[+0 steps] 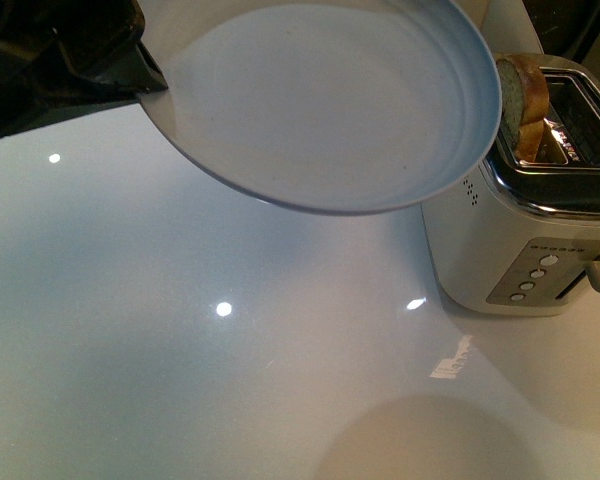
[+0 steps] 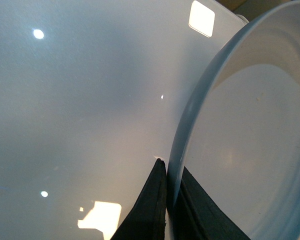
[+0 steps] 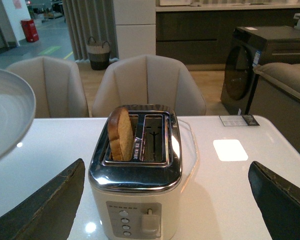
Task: Left arm holds plate, right arm toasts bread
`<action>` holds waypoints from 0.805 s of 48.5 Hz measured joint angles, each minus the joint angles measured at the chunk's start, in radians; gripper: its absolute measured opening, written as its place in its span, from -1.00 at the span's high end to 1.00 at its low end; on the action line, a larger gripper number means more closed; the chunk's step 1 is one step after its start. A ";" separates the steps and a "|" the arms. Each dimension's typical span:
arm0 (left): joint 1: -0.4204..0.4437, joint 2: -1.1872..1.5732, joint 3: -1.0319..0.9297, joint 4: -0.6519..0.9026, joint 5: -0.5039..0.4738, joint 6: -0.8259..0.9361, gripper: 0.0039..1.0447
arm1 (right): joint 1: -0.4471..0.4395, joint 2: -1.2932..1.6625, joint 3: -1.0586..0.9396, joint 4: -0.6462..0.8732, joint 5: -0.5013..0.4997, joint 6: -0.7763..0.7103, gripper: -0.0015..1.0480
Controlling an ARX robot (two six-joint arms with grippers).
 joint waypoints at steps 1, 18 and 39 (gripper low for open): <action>0.000 0.000 0.002 -0.001 0.000 0.003 0.95 | 0.000 0.000 0.000 0.000 0.000 0.000 -0.83; 0.194 -0.021 0.013 -0.002 0.113 0.126 0.95 | 0.000 -0.001 0.000 0.000 0.000 0.000 -0.83; 0.555 0.273 -0.036 0.232 0.242 0.153 0.95 | 0.000 -0.001 0.000 0.000 0.000 0.000 -0.83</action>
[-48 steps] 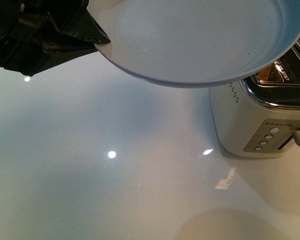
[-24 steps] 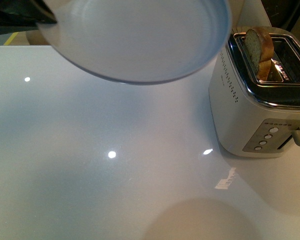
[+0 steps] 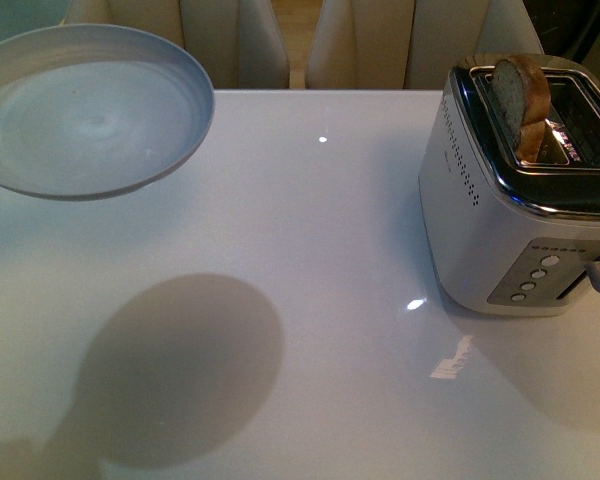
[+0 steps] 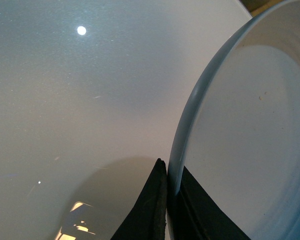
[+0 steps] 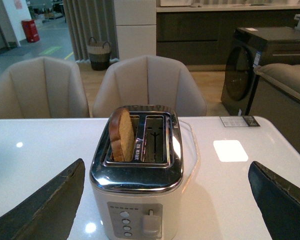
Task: Left arm holds plate, right arm toasts bread
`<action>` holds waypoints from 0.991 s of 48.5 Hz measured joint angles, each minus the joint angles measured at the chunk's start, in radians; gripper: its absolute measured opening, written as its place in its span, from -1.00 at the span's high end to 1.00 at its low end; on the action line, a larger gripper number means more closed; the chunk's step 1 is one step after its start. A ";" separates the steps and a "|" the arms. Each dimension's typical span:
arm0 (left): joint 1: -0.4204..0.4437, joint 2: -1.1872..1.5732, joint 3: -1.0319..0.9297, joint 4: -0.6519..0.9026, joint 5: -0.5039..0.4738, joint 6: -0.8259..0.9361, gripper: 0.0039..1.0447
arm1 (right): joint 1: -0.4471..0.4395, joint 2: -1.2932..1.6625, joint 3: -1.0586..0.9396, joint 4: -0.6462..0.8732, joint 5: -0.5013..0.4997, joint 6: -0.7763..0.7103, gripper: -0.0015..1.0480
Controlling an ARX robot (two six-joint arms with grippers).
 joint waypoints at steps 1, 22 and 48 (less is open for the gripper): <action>0.009 0.018 0.000 0.016 0.001 -0.005 0.95 | 0.000 0.000 0.000 0.000 0.000 0.000 -0.83; 0.099 0.337 -0.019 0.254 -0.006 -0.069 0.95 | 0.000 0.000 0.000 0.000 0.000 0.000 -0.83; 0.123 0.573 -0.008 0.454 -0.024 -0.163 0.95 | 0.000 0.000 0.000 0.000 0.000 0.000 -0.83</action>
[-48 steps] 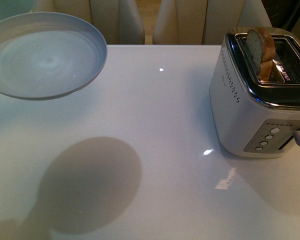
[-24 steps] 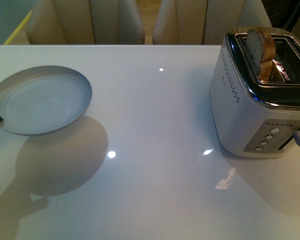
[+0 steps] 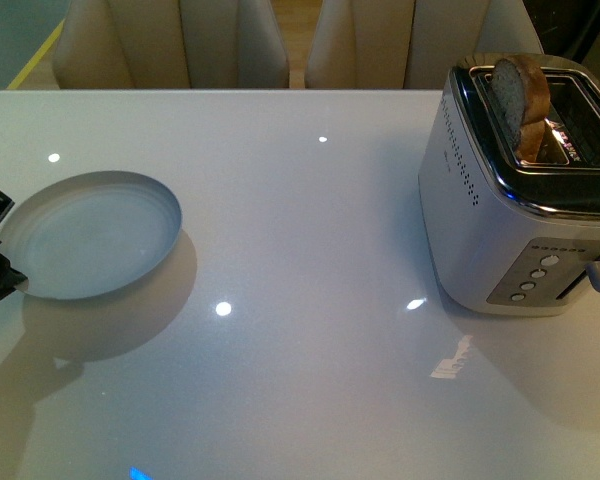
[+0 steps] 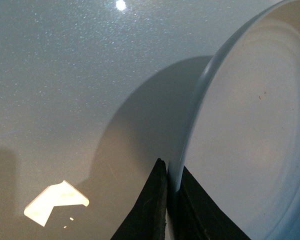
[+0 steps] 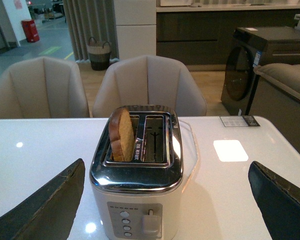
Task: Left arm holds plate, right arm toasts bread
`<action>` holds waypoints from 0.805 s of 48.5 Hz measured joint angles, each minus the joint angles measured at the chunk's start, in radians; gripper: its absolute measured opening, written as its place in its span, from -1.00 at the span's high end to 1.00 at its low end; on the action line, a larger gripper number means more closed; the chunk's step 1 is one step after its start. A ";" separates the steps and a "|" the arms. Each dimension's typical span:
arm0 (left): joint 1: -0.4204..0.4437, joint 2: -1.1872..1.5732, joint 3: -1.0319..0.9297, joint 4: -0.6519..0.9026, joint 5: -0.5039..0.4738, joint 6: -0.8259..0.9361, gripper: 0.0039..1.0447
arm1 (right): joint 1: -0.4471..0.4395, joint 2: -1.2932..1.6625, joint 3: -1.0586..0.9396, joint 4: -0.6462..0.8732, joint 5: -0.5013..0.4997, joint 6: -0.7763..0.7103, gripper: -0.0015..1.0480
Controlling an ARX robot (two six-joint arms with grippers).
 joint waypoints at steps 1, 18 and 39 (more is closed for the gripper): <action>0.000 0.006 0.002 0.000 0.000 -0.003 0.95 | 0.000 0.000 0.000 0.000 0.000 0.000 -0.83; -0.008 0.084 0.039 0.024 0.002 -0.018 0.95 | 0.000 0.000 0.000 0.000 0.000 0.000 -0.83; -0.036 0.132 0.008 0.114 0.009 -0.069 0.56 | 0.000 0.000 0.000 0.000 0.000 0.000 -0.83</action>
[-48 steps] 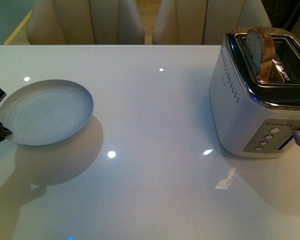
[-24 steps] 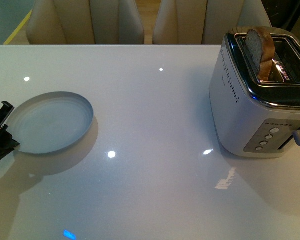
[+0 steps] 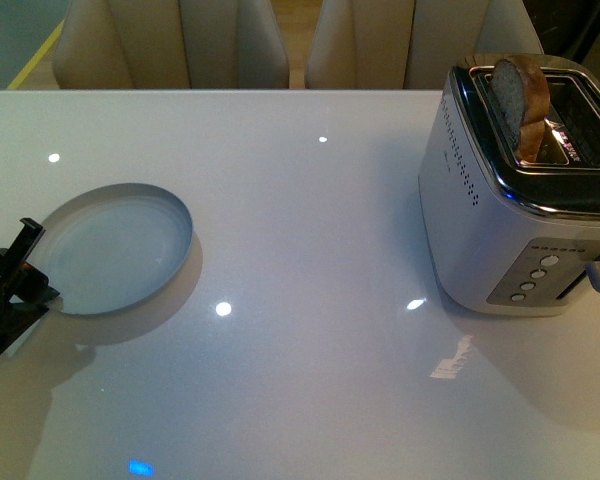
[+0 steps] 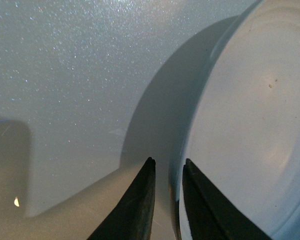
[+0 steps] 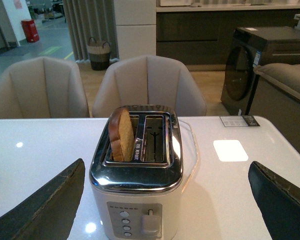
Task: Left arm holds plate, right arm toasts bread
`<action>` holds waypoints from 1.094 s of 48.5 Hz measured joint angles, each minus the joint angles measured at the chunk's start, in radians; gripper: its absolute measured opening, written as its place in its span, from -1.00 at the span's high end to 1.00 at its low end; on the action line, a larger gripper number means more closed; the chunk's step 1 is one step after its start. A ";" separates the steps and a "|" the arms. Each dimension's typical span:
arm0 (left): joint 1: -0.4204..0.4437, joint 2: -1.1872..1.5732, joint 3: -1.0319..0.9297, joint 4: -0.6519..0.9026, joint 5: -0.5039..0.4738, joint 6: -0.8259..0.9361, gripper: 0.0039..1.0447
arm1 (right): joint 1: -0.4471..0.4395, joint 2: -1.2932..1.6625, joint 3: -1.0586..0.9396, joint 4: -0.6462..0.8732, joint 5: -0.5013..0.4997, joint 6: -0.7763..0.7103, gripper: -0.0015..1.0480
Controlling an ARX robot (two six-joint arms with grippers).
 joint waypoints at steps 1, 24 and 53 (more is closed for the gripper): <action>0.000 0.000 -0.004 0.005 0.003 -0.003 0.46 | 0.000 0.000 0.000 0.000 0.000 0.000 -0.83; 0.019 -0.416 -0.238 -0.016 0.031 0.047 -0.87 | 0.000 0.000 0.000 0.000 0.000 0.000 -0.83; -0.113 -0.841 -0.443 0.222 -0.142 0.387 -0.53 | 0.000 0.000 0.000 0.000 0.000 0.000 -0.83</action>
